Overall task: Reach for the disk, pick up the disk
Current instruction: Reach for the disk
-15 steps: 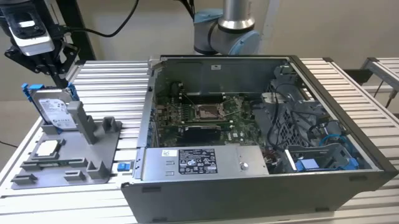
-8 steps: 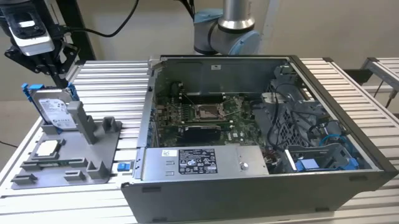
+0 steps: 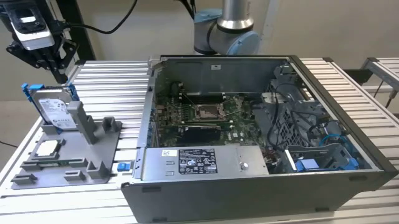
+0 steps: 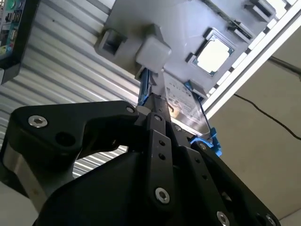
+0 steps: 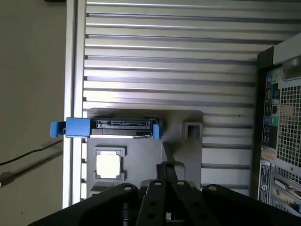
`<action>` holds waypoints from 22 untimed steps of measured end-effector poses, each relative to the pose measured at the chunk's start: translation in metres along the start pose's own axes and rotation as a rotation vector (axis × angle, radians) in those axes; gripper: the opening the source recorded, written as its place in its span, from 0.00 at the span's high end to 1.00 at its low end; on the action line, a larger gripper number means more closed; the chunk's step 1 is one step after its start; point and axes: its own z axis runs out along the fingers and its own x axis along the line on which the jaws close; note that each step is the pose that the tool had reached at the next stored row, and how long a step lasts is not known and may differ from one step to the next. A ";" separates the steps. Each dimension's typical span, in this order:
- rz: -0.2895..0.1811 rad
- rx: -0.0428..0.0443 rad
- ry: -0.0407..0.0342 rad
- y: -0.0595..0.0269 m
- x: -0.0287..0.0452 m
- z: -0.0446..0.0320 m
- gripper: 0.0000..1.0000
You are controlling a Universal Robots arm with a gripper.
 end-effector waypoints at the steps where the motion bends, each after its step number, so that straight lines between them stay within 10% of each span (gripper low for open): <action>1: 0.000 0.0000 -0.0001 0.0031 0.0019 0.0002 1.00; 22: -0.005 -0.0016 0.0002 0.0297 0.0392 0.0022 1.00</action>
